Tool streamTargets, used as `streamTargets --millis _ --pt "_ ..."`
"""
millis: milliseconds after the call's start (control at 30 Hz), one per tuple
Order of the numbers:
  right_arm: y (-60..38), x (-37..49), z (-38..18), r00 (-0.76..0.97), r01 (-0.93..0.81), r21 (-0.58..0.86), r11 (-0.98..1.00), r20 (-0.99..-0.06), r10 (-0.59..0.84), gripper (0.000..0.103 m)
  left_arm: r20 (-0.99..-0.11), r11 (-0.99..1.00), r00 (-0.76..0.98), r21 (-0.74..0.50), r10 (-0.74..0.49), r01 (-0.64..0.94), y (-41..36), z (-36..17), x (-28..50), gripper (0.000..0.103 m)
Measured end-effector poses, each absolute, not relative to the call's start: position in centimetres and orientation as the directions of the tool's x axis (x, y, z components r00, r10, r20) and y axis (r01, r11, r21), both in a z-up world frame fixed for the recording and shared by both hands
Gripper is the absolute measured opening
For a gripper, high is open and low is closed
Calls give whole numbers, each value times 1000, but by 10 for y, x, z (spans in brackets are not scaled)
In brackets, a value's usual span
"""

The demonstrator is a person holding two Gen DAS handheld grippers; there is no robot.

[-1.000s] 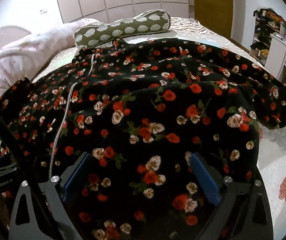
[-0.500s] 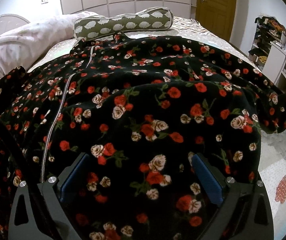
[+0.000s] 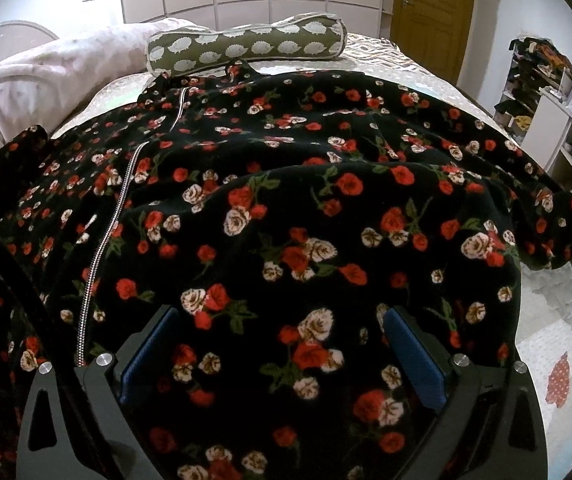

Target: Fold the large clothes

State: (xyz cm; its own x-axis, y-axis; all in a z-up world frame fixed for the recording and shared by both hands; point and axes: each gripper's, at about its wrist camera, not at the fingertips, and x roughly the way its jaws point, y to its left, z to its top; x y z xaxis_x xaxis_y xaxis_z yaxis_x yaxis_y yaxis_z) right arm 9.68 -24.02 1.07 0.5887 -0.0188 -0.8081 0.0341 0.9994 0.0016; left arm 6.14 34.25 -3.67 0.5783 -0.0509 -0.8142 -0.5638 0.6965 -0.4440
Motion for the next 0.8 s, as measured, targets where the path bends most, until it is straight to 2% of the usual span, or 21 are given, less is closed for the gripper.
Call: streamTargets --millis 33,67,100,133,200,300,367,433,600,700,800 --pt "-240 97 11 589 35 0 999 -808 -20 103 -820 695 572 -424 -22 -581 344 -37 68 68" --pt "-240 97 11 588 35 0 999 -808 -20 103 -830 695 557 -392 14 -603 345 -37 74 38" --pt "-240 97 11 589 34 0 999 -808 -20 103 -847 691 531 -361 38 -626 348 -37 80 23" --pt "-240 97 11 589 34 0 999 -808 -21 103 -847 687 531 -373 22 -623 350 -36 84 13" --pt "-240 97 11 588 35 -1 999 -808 -22 103 -847 689 528 -344 66 -638 355 -24 85 11" --pt "-241 96 11 589 35 0 999 -808 -20 103 -803 702 507 -164 314 -693 354 22 79 10" --pt "-241 96 11 589 35 2 999 -808 -20 103 -765 680 494 -102 414 -727 359 48 78 10" --pt "-241 96 11 590 35 4 999 -807 -17 103 -735 671 502 -86 456 -736 364 74 83 10" --pt "-241 96 14 592 32 15 999 -806 -7 103 -670 740 591 -92 449 -666 329 133 95 9" --pt "-251 89 33 630 11 116 993 -772 84 90 -648 829 678 -126 348 -545 273 156 114 9" --pt "-273 69 66 703 23 231 973 -696 149 90 -640 906 742 -168 198 -387 198 170 140 9"
